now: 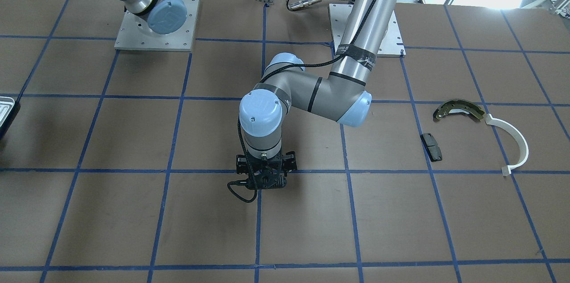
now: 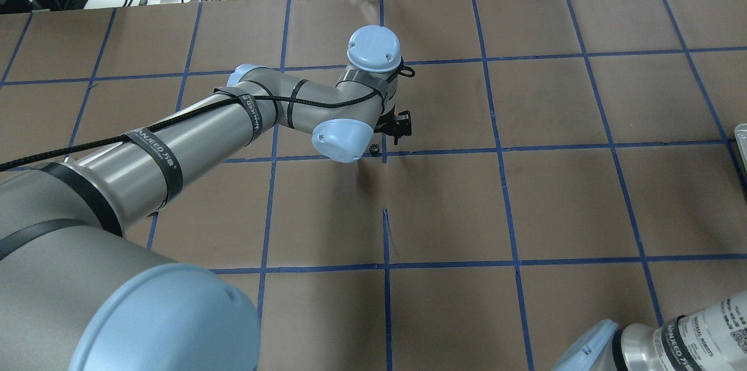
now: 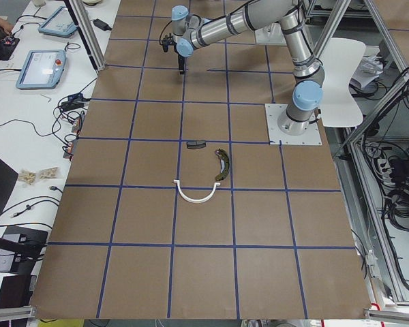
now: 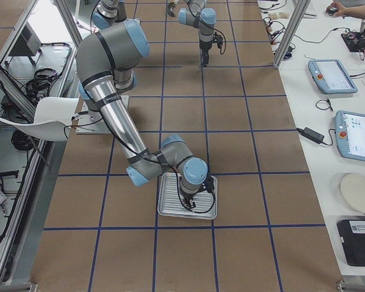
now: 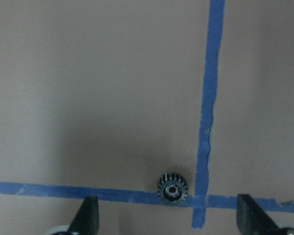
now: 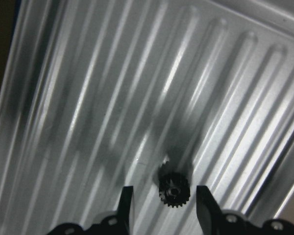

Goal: Place bearing gear from tray to pile

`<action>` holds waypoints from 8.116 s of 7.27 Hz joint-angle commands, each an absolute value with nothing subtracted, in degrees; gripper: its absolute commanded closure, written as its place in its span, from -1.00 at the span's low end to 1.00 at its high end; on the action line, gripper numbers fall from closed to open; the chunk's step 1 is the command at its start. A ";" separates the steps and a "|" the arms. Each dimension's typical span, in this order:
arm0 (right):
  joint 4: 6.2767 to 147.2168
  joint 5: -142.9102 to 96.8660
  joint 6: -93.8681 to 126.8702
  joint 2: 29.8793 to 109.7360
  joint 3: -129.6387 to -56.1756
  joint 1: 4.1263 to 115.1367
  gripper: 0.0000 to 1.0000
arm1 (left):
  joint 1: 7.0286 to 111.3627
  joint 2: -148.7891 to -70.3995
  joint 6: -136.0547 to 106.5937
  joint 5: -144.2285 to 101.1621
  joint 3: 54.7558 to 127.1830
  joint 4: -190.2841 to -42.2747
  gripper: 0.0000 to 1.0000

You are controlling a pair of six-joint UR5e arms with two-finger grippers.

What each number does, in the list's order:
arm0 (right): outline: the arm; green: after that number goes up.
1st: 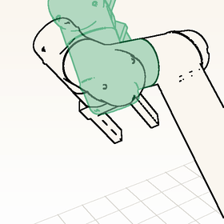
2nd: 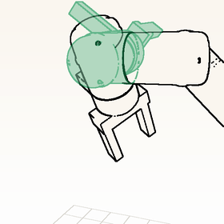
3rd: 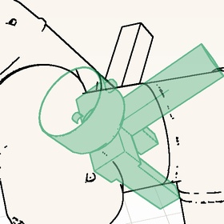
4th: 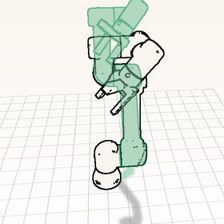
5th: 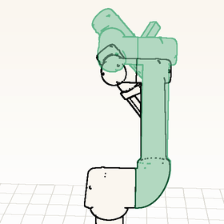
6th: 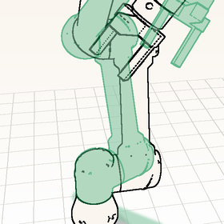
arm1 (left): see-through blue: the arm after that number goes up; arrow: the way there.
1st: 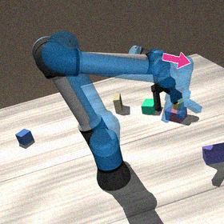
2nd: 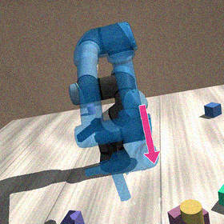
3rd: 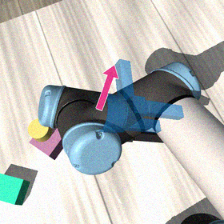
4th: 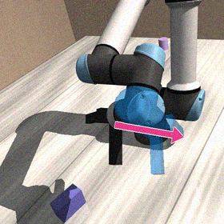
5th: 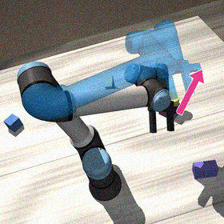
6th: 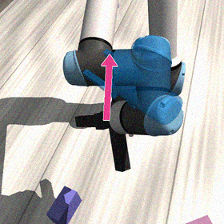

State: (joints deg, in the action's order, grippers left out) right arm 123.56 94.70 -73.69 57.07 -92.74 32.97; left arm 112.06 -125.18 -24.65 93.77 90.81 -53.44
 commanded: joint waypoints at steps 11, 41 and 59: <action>103.14 98.53 -41.95 71.36 -92.55 49.94 0.50 | 111.63 -124.02 -21.90 91.95 91.67 -54.04 1.00; 91.40 89.12 4.92 86.13 -84.11 90.53 -1.00 | 106.76 -114.60 -17.90 85.86 100.46 -51.15 -1.00; 91.41 88.95 4.39 86.48 -84.29 90.44 -1.00 | 112.15 -122.34 -26.89 88.59 97.74 -49.92 -0.11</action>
